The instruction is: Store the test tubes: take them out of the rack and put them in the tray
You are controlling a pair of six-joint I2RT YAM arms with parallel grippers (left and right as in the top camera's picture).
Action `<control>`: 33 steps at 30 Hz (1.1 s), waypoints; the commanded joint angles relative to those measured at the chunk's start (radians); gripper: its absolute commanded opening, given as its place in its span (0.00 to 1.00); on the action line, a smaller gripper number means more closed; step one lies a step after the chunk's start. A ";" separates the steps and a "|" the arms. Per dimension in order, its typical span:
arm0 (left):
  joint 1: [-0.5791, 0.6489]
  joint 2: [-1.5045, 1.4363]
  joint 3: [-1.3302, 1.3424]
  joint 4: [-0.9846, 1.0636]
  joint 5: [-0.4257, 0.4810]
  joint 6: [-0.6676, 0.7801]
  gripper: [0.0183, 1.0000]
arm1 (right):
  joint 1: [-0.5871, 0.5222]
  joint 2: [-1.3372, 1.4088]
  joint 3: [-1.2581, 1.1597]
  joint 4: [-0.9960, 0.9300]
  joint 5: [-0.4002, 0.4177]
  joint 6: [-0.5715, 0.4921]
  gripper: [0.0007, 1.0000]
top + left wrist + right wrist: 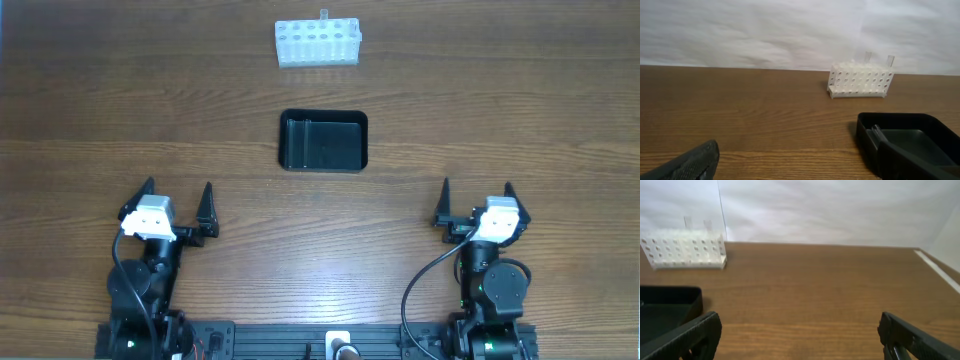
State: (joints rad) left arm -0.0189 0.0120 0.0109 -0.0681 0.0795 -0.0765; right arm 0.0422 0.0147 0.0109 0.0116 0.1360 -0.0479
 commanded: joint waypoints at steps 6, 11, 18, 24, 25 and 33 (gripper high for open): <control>0.003 -0.006 -0.005 -0.002 0.017 -0.014 1.00 | -0.011 0.300 0.129 0.188 -0.048 0.117 0.99; 0.003 -0.006 -0.005 -0.002 0.017 -0.014 1.00 | 0.018 0.601 0.309 0.191 -0.092 0.134 0.99; 0.003 -0.006 -0.005 -0.002 0.017 -0.014 1.00 | 0.180 1.050 0.613 0.180 -0.089 0.141 0.99; 0.003 -0.006 -0.005 -0.002 0.017 -0.014 1.00 | 0.336 1.395 0.903 0.085 -0.003 0.196 0.99; 0.003 -0.006 -0.005 -0.003 0.017 -0.014 1.00 | 0.351 1.436 0.943 0.066 0.004 0.206 0.99; 0.003 -0.006 -0.005 -0.003 0.017 -0.014 1.00 | 0.439 1.775 1.322 -0.099 0.068 0.317 0.99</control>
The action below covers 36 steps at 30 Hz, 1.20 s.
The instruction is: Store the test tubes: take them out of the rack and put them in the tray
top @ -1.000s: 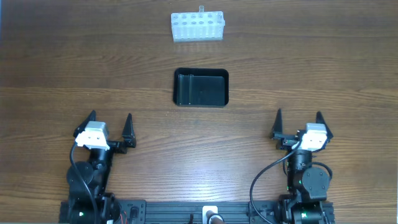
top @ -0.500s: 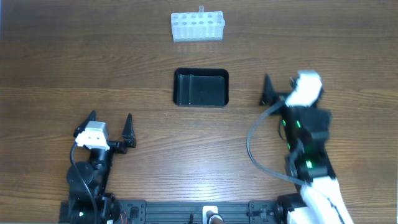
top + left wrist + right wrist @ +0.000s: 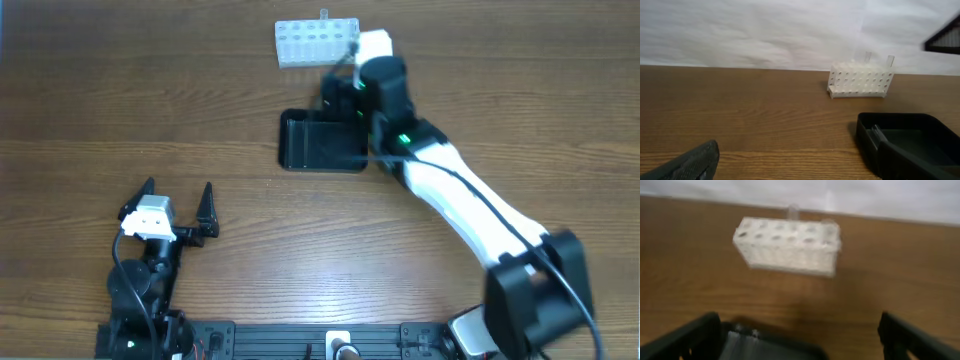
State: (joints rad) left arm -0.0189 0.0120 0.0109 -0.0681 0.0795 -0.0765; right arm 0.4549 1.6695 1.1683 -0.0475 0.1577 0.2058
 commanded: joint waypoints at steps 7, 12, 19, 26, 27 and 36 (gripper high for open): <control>0.003 -0.006 -0.005 -0.002 0.017 -0.014 1.00 | 0.048 0.370 0.479 -0.149 0.104 0.063 0.99; 0.003 -0.006 -0.005 -0.002 0.017 -0.014 1.00 | 0.048 0.522 0.673 -0.194 0.142 0.063 0.99; 0.003 -0.006 -0.005 -0.002 0.017 -0.014 1.00 | 0.049 0.660 0.826 -0.201 0.188 0.063 0.99; 0.003 -0.006 -0.005 -0.002 0.017 -0.014 1.00 | 0.045 0.725 0.849 -0.130 0.198 0.062 0.99; 0.003 -0.006 -0.005 -0.003 0.017 -0.014 1.00 | 0.045 0.728 0.849 -0.123 0.203 0.060 0.99; 0.003 -0.006 -0.005 -0.002 0.017 -0.014 1.00 | 0.032 0.745 0.849 -0.093 0.211 0.047 0.95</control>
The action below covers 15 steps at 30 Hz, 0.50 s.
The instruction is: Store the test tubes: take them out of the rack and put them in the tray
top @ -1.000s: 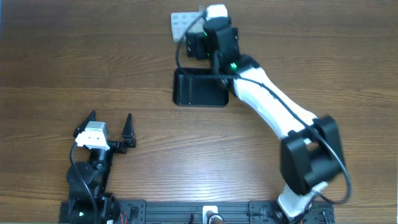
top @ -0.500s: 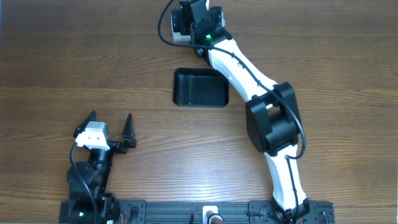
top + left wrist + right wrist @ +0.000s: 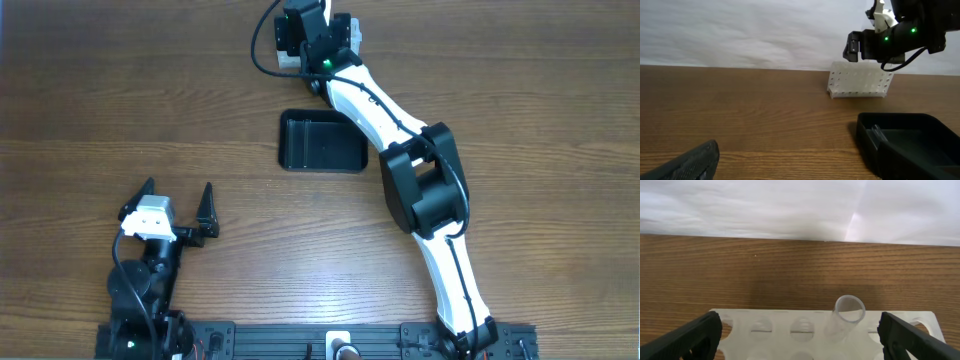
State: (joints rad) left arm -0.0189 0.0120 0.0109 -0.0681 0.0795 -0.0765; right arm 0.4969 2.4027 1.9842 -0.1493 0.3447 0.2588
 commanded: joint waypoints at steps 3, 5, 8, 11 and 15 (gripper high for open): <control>0.003 -0.006 -0.005 -0.002 0.017 -0.014 1.00 | -0.013 0.016 0.033 0.014 0.031 -0.006 0.89; 0.003 -0.006 -0.005 -0.002 0.017 -0.014 1.00 | -0.014 0.018 0.033 0.017 0.047 -0.010 0.86; 0.003 -0.006 -0.005 -0.003 0.017 -0.014 1.00 | -0.015 0.019 0.033 0.024 0.050 -0.029 0.80; 0.003 -0.006 -0.005 -0.003 0.017 -0.014 1.00 | -0.020 0.019 0.033 0.027 0.050 -0.036 0.77; 0.003 -0.006 -0.005 -0.003 0.017 -0.014 1.00 | -0.027 0.022 0.032 0.026 0.049 -0.035 0.75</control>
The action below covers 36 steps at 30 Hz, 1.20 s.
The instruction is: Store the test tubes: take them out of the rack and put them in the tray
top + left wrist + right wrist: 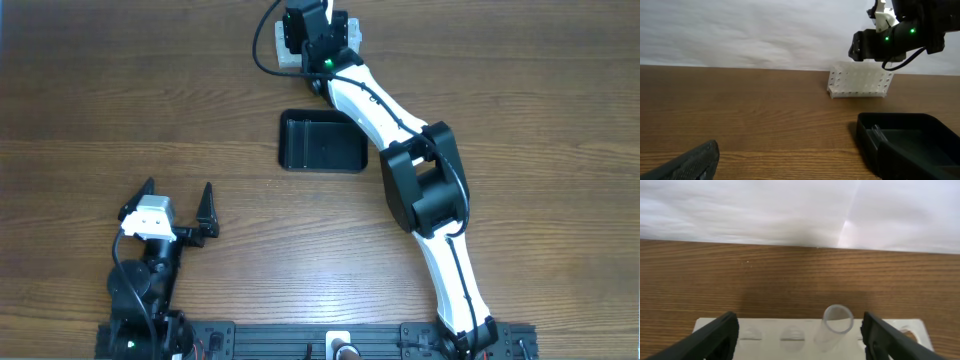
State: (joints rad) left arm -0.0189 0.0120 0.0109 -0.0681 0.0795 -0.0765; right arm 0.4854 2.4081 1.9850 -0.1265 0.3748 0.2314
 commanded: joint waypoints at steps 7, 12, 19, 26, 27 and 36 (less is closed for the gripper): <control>0.003 -0.006 -0.005 -0.002 0.017 -0.014 1.00 | -0.021 0.017 0.032 0.004 0.019 -0.008 0.63; 0.003 -0.006 -0.005 -0.002 0.017 -0.014 1.00 | -0.021 0.018 0.032 0.004 0.019 -0.008 0.55; 0.003 -0.006 -0.005 -0.003 0.017 -0.014 1.00 | -0.022 0.021 0.032 0.004 0.019 -0.008 0.39; 0.003 -0.006 -0.005 -0.002 0.017 -0.014 1.00 | -0.028 0.033 0.032 0.003 0.019 -0.008 0.39; 0.003 -0.006 -0.005 -0.002 0.017 -0.014 1.00 | -0.028 0.033 0.032 0.003 0.019 -0.008 0.38; 0.003 -0.006 -0.005 -0.003 0.017 -0.014 1.00 | -0.034 0.033 0.032 0.002 0.019 -0.008 0.30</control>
State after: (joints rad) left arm -0.0189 0.0120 0.0109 -0.0681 0.0795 -0.0765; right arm 0.4614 2.4222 1.9862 -0.1265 0.3779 0.2256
